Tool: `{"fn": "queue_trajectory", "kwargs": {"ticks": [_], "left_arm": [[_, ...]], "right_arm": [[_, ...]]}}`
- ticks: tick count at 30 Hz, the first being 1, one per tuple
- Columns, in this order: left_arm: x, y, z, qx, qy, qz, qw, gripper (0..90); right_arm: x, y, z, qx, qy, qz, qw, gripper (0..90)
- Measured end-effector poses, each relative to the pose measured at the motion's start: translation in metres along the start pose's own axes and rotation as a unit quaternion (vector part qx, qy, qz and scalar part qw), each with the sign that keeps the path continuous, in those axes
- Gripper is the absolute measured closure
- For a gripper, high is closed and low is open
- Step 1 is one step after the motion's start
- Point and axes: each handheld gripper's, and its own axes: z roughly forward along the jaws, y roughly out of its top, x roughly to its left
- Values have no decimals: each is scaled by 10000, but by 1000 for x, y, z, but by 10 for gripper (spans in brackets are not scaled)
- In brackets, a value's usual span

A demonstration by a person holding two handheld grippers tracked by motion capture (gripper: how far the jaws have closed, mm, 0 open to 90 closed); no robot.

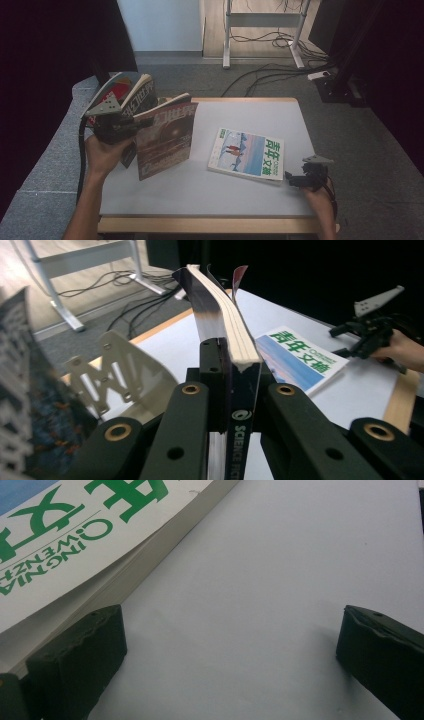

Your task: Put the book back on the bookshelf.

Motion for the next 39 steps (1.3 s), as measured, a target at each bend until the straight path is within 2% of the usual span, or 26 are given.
{"fn": "queue_trajectory", "kwargs": {"ticks": [8,16,19,25,28,32,39], "left_arm": [[14,-7,-14,-145,307,-206,9992,841],[27,-13,-28,-306,198,-446,9983,840],[27,-13,-33,-310,231,-436,9983,840],[31,-17,-44,-246,531,-449,9973,841],[34,-19,-47,-259,610,-490,9966,841],[40,-23,-53,-292,787,-595,9947,841],[44,-26,-61,-275,1087,-663,9915,841]], "right_arm": [[0,0,0,-2,-4,-5,10000,0],[0,0,0,4,-8,4,10000,0],[0,0,0,-3,-9,-4,10000,0],[0,0,0,5,-11,6,10000,0],[0,0,0,8,-12,0,10000,0],[0,0,0,7,-13,1,10000,0],[0,0,0,7,-14,1,10000,0]]}}
